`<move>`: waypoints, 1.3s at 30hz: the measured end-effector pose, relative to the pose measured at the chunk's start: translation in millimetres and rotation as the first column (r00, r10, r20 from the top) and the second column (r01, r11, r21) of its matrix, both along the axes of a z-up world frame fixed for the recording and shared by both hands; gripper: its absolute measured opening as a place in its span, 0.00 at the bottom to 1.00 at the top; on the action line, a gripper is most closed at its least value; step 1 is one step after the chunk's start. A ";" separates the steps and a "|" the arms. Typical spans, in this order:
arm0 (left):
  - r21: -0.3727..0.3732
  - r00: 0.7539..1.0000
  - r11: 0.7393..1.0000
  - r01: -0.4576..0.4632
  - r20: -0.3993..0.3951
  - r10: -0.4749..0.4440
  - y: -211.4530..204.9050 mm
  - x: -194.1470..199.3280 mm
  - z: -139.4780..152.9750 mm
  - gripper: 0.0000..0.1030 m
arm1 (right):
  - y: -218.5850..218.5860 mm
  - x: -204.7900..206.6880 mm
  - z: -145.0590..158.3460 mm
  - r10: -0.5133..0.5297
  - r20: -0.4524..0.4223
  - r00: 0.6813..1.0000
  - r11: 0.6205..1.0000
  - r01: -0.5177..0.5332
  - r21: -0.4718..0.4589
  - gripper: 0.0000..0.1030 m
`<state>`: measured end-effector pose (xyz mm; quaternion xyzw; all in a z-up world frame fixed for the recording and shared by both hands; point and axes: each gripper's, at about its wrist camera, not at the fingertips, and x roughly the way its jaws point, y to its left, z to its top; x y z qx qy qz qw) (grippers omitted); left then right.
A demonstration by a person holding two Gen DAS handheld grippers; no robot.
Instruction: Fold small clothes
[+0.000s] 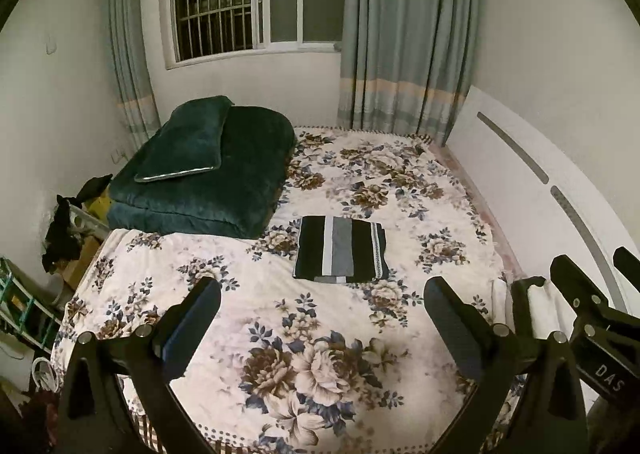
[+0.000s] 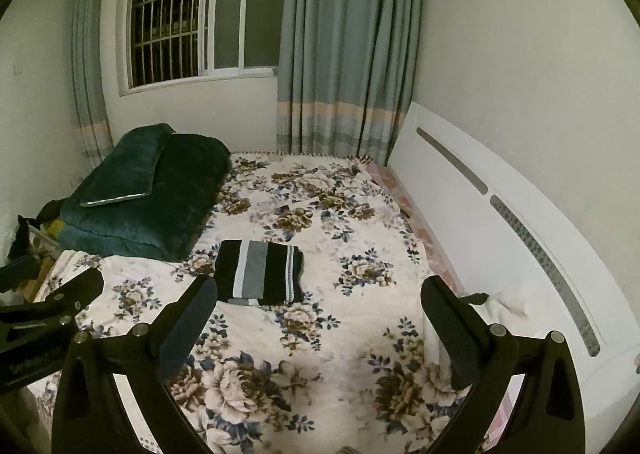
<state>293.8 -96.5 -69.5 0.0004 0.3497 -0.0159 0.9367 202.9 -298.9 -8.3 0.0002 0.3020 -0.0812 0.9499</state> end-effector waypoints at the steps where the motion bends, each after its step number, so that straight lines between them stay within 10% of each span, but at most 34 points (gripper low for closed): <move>1: -0.003 1.000 1.000 0.000 -0.002 0.000 0.4 -2.0 0.6 1.00 | -0.1 -2.9 1.7 -0.001 0.001 1.000 1.000 0.001 0.002 1.00; 39: 0.019 0.999 1.000 -0.015 0.038 0.014 -7.7 -21.0 15.7 1.00 | -15.8 -9.8 16.0 0.027 0.001 1.000 0.999 -0.027 0.026 1.00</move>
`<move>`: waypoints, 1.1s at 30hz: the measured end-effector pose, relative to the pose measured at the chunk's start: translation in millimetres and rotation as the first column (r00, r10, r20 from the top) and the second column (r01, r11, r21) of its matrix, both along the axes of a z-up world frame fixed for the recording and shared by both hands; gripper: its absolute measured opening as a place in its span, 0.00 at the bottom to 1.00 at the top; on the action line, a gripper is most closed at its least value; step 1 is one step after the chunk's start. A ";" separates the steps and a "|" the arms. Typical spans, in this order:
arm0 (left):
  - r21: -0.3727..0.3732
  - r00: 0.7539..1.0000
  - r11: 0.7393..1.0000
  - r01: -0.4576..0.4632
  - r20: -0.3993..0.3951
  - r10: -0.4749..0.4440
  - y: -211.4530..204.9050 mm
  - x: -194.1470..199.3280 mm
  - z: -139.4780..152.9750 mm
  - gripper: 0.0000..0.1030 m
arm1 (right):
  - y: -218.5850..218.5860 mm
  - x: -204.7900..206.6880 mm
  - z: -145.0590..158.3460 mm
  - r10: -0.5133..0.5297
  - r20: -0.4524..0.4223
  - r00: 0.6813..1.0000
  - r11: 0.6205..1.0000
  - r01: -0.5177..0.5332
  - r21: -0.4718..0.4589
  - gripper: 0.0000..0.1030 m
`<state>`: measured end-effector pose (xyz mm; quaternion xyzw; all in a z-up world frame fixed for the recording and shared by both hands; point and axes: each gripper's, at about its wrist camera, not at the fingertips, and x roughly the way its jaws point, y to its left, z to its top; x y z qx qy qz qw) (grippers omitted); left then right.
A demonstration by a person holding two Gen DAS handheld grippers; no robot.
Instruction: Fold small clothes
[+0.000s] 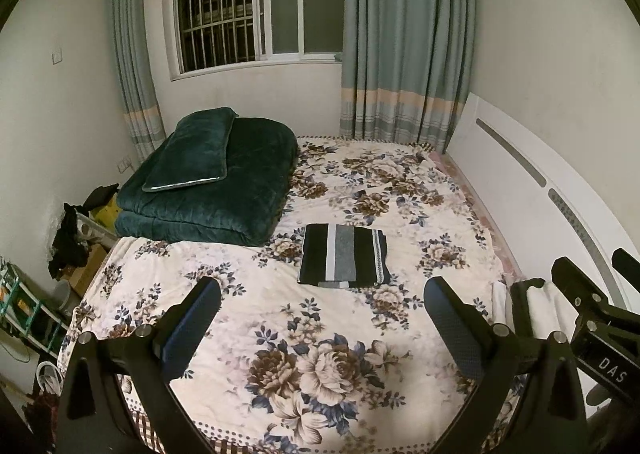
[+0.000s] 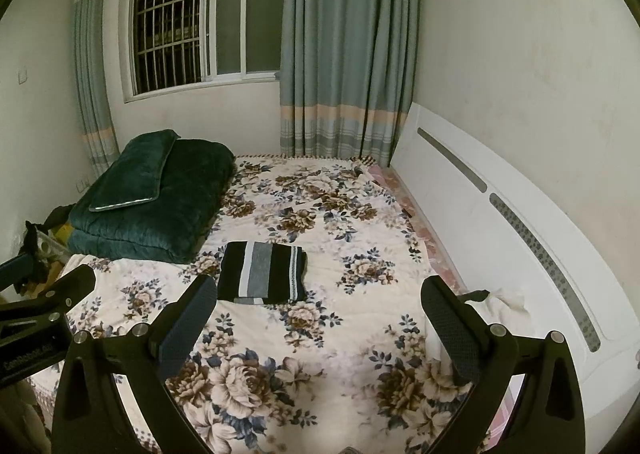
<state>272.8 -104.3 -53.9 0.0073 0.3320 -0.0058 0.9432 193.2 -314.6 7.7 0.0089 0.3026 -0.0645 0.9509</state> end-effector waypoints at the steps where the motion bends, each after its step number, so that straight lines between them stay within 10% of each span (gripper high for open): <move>1: -0.001 1.000 1.000 0.000 0.001 0.000 -0.2 0.2 0.0 1.00 | -0.1 -0.5 0.2 -0.001 -0.001 1.000 1.000 0.001 0.000 1.00; 33: 0.004 1.000 1.000 0.005 0.008 -0.005 1.4 -10.7 11.5 1.00 | 3.1 -14.1 -0.5 0.007 0.004 1.000 1.000 -0.007 0.006 1.00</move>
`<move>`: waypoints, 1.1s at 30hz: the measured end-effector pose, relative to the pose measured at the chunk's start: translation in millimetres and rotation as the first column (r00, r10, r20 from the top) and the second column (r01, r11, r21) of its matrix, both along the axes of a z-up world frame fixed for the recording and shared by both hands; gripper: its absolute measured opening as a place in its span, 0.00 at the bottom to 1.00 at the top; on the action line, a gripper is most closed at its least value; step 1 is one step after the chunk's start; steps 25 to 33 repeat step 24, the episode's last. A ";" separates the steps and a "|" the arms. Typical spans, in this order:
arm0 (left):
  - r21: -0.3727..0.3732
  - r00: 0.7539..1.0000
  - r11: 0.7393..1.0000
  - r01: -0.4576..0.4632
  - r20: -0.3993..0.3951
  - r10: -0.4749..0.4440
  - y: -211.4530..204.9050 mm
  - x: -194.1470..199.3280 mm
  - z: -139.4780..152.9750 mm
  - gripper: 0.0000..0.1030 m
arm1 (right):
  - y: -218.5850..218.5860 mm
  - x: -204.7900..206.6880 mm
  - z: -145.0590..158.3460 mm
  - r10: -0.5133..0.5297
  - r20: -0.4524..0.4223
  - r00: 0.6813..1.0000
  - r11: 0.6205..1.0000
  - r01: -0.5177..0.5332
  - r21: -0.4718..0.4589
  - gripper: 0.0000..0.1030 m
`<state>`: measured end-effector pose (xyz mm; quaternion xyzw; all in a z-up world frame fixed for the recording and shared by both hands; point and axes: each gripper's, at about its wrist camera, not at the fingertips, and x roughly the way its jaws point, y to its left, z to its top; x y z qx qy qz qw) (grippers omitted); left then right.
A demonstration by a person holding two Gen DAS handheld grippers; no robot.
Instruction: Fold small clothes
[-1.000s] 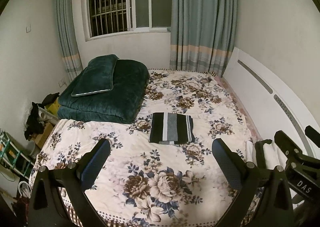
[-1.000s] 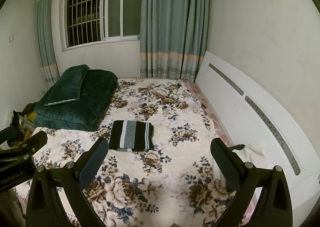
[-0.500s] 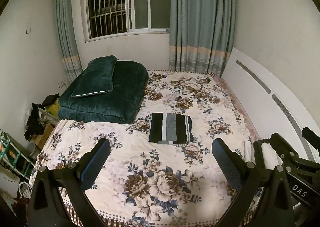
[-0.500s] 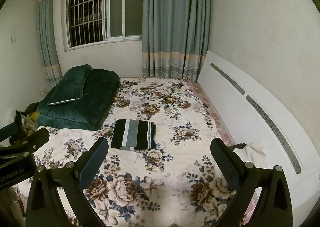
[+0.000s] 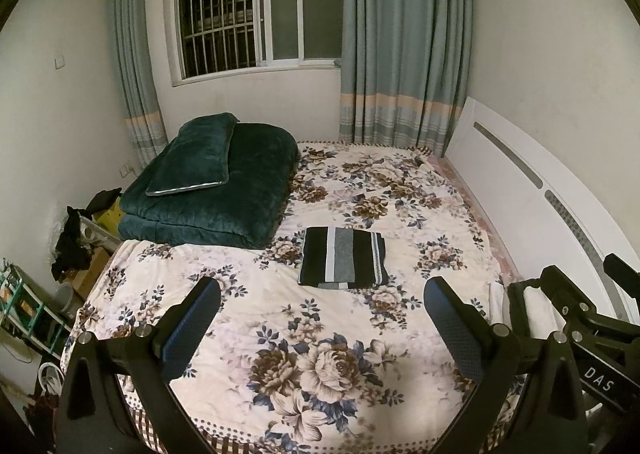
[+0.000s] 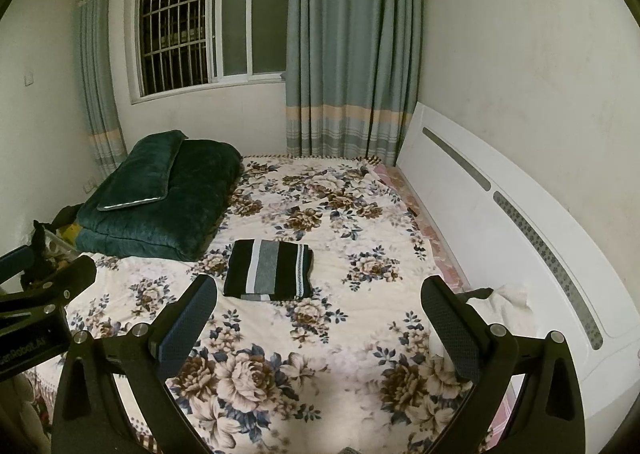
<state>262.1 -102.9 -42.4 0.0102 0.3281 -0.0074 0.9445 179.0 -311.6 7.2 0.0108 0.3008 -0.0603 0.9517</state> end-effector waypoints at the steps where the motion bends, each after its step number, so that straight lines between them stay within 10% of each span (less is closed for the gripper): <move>1: -0.002 1.000 1.000 0.001 0.001 -0.001 -0.1 0.1 -0.4 1.00 | 0.0 0.1 -0.1 0.000 0.000 1.000 1.000 0.000 0.002 1.00; 33: -0.007 1.000 1.000 0.002 0.007 -0.002 0.3 -8.0 8.6 1.00 | 0.8 -3.8 -1.4 -0.005 -0.001 1.000 1.000 0.005 0.004 1.00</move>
